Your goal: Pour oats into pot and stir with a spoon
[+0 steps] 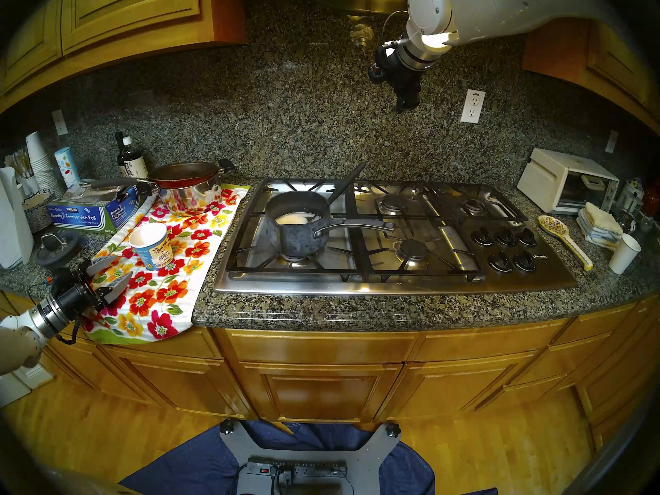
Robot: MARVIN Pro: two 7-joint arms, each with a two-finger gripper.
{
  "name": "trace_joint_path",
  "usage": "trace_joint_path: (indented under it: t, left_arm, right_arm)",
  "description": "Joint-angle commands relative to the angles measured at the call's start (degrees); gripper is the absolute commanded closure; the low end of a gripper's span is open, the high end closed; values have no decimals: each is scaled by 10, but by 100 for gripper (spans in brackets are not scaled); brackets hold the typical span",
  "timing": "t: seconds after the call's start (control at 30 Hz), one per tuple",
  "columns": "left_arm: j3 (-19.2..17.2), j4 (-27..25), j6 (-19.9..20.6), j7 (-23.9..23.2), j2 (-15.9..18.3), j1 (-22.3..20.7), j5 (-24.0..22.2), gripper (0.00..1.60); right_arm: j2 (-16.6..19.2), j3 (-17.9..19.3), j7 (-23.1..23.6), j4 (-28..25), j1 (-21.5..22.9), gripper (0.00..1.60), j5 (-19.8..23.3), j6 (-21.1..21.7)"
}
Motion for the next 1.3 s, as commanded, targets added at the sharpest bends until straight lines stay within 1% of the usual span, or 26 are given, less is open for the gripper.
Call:
trace_joint_path:
  t: [0.0, 0.13, 0.6, 0.8, 1.27]
  left_arm:
    - [-18, -4, 0, 0, 0, -26, 1, 0]
    - [-18, -10, 10, -3, -4, -33, 4, 0]
    - [-18, -23, 18, 2, -12, -51, 21, 0]
    - [-18, -15, 28, 18, -23, -68, 43, 0]
    - [-19, -2, 53, 32, -49, -101, 83, 0]
  right_arm:
    - [2, 1, -6, 18, 21, 0, 0, 2]
    - [2, 1, -6, 18, 21, 0, 0, 2]
    - [3, 2, -6, 18, 21, 0, -1, 3]
    - [3, 3, -5, 18, 21, 0, -2, 3]
    - [3, 4, -5, 18, 21, 0, -3, 3]
